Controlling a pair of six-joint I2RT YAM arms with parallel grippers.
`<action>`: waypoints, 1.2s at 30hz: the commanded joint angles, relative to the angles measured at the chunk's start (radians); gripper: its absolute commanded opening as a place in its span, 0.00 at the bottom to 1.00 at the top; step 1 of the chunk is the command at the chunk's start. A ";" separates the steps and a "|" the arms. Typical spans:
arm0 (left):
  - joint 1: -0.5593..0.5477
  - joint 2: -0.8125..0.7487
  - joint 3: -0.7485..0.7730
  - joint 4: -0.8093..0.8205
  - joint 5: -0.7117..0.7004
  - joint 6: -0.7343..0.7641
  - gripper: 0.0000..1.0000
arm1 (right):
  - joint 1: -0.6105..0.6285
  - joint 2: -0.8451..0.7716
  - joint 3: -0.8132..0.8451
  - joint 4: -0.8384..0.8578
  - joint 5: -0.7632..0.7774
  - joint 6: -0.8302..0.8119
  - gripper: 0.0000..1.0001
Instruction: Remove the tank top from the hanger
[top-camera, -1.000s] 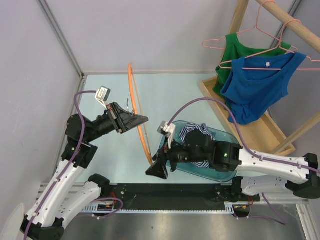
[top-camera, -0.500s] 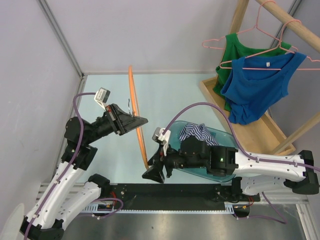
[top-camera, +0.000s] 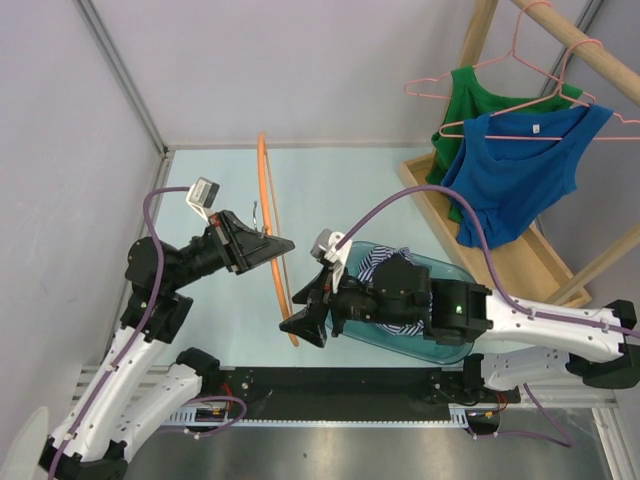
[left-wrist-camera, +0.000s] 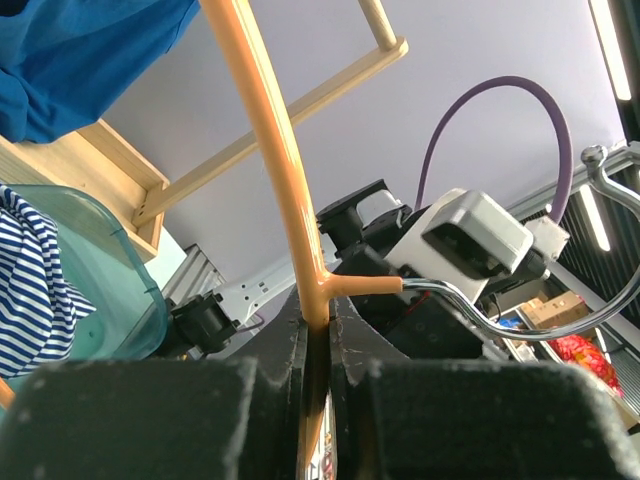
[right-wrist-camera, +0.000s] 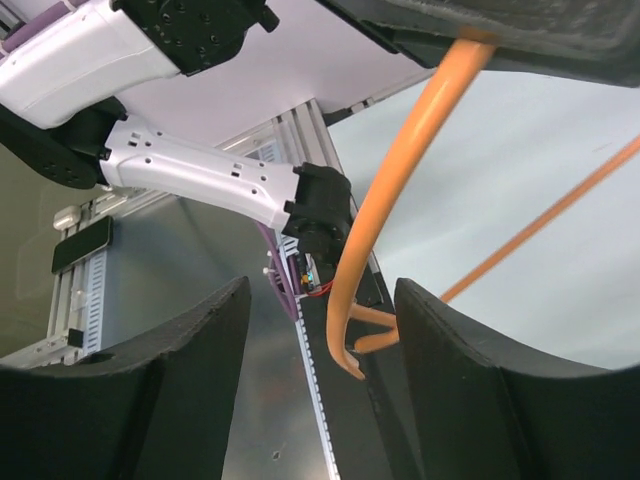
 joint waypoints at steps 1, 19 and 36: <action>-0.006 -0.025 0.027 0.047 0.017 -0.023 0.00 | 0.001 0.048 -0.031 0.128 -0.056 0.001 0.63; -0.006 -0.070 0.088 -0.253 -0.081 0.302 0.89 | 0.001 -0.110 -0.256 0.305 0.293 0.369 0.00; -0.006 -0.088 0.153 -0.588 -0.261 0.631 0.95 | 0.084 -0.379 -0.289 -0.536 1.010 1.204 0.00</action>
